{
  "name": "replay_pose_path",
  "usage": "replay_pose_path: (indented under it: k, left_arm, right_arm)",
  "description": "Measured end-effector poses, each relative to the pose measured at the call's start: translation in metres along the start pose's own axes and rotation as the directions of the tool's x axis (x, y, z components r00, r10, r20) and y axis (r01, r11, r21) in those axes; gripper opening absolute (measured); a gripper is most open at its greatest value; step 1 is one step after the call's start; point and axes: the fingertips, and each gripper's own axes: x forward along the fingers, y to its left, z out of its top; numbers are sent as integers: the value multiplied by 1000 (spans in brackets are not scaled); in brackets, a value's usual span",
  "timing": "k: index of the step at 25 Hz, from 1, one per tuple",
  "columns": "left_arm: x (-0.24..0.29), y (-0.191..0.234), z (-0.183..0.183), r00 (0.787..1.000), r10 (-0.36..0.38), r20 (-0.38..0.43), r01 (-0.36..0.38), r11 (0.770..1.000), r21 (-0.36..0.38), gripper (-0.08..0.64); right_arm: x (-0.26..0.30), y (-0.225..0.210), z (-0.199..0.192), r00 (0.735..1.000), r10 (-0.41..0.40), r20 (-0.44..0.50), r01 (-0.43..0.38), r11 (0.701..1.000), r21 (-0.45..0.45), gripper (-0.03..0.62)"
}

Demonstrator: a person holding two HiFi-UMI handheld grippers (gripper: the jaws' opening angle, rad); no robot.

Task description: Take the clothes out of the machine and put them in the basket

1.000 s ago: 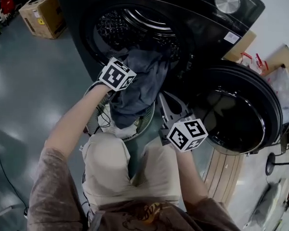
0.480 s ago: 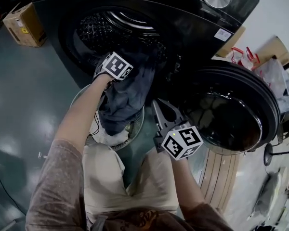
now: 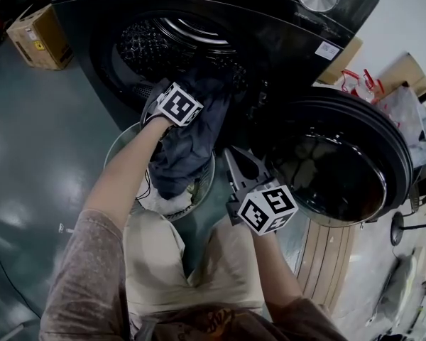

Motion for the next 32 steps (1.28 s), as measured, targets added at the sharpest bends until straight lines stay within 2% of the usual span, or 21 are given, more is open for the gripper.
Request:
replay_pose_path:
  k: [5,11,21,28,30,32]
  left_arm:
    - [-23,-9,-3,999,-35,-12,35,999,-35,97]
    - [-85,-25,-12,996,-87,29,89,994,-69,94]
    - [-199,-69,-54,990,-143,8,143,983,-115,94]
    - [-236,-89,-82,989,-146,-24,141,979,-148,99]
    - [-237,-91,-87,990,-138,-40,132,982,-134,119]
    - [-236,-86,-89,994,-99,-52,93,989,-112,192]
  right_arm:
    - [-6,-4,6,1000,-10,7,10,1000,-12,-3]
    - [-5,-8,17,1000,3,23,-3,1000,-25,-3]
    - [25,11,19,995,96,14,-96,995,-34,-2]
    - [46,36,18,986,167,13,-167,986,-31,-3]
    - [48,41,16,984,179,10,-178,984,-28,-3]
    - [49,44,15,983,184,8,-184,983,-23,-3]
